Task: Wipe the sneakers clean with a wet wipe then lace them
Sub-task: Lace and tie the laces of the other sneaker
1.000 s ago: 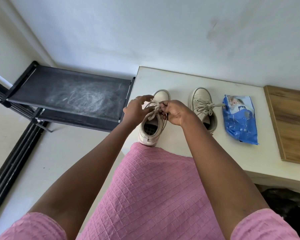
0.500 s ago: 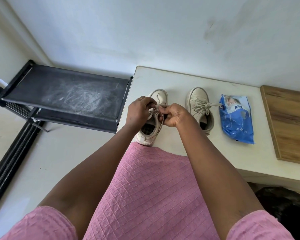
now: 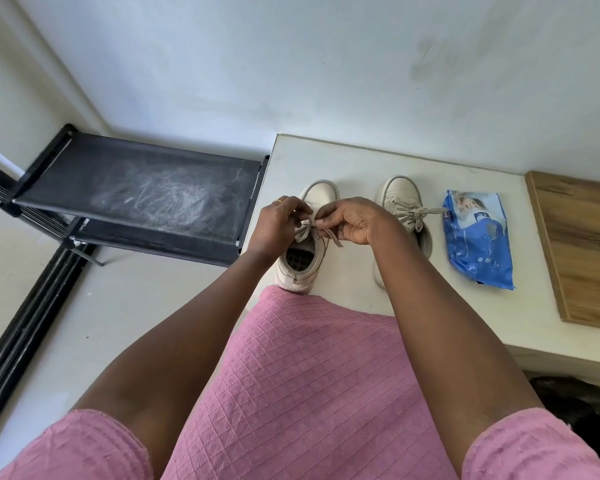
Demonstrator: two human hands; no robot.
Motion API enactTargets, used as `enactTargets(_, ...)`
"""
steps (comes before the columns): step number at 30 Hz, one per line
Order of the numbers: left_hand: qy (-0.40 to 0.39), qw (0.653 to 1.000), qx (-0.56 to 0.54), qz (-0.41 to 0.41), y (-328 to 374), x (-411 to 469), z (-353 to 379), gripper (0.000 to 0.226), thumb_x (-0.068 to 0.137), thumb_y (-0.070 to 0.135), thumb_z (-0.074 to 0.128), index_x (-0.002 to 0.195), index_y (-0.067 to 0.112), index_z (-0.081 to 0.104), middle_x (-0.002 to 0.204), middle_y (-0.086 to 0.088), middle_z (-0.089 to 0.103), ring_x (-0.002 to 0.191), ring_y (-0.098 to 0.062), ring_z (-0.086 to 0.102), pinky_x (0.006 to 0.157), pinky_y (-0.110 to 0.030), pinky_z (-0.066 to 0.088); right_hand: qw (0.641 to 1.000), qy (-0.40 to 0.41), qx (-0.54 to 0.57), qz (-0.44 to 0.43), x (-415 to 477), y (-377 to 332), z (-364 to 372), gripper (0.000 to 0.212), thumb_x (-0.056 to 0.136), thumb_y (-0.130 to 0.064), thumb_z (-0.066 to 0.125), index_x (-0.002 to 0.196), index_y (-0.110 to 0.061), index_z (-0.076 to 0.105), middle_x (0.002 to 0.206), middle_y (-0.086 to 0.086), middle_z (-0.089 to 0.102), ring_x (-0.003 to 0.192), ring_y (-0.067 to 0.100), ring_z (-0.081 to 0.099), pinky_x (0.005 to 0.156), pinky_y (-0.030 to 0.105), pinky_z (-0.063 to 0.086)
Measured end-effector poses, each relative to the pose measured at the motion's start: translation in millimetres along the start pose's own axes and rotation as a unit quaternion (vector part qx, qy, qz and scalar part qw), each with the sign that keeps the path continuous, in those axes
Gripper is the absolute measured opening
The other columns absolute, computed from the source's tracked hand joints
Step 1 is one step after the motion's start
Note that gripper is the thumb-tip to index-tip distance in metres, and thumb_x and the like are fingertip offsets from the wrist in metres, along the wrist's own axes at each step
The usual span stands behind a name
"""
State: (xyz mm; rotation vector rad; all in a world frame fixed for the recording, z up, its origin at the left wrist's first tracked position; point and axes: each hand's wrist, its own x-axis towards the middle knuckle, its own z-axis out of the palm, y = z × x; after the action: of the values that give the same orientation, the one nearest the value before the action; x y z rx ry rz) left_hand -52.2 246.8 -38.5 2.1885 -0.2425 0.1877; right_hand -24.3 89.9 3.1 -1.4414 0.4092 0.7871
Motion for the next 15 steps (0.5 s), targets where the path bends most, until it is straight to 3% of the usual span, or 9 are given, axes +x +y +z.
enactTargets(3,0.001,1.0,0.0,0.012,-1.0,1.8,-1.7,0.021,0.082,-0.013,0.054,0.091,0.0,0.068,0.088,-0.014,0.065,0.071,-0.017,0.059,0.064,-0.023,0.048,1.0,0.007,0.02,0.011,-0.4,-2.3,2.2,0.024,0.084,0.015,0.052,0.07,-0.004,0.059,0.05,0.004,0.063,0.049,0.014,0.062,0.049,0.02,0.054)
enactTargets(7,-0.005,1.0,-0.012,0.013,-3.0,4.1,-5.7,0.016,0.084,-0.007,0.058,0.093,-0.001,0.069,0.091,-0.014,0.064,0.063,-0.017,0.056,0.061,-0.023,0.05,0.991,0.007,0.133,0.031,1.6,3.4,5.7,0.023,0.094,0.006,0.042,0.079,-0.002,0.058,0.053,0.007,0.065,0.045,0.013,0.063,0.046,0.02,0.053)
enactTargets(11,0.0,0.999,0.005,0.041,-6.8,1.4,-6.5,0.014,0.083,0.001,0.065,0.095,0.001,0.071,0.092,-0.015,0.068,0.067,-0.013,0.057,0.064,-0.001,0.041,0.986,-0.002,0.166,0.009,0.6,7.7,2.3,0.035,0.088,0.021,0.03,0.083,-0.001,0.058,0.057,0.011,0.067,0.05,0.016,0.066,0.051,0.021,0.056)
enactTargets(15,0.013,0.999,0.008,0.051,-8.3,0.0,-4.8,0.014,0.082,0.006,0.066,0.094,0.001,0.072,0.089,-0.015,0.069,0.061,-0.015,0.059,0.064,-0.011,0.045,0.99,-0.006,0.141,-0.028,-1.5,7.8,2.4,0.029,0.086,0.021,0.041,0.079,-0.001,0.059,0.055,0.008,0.066,0.051,0.013,0.066,0.056,0.023,0.056)
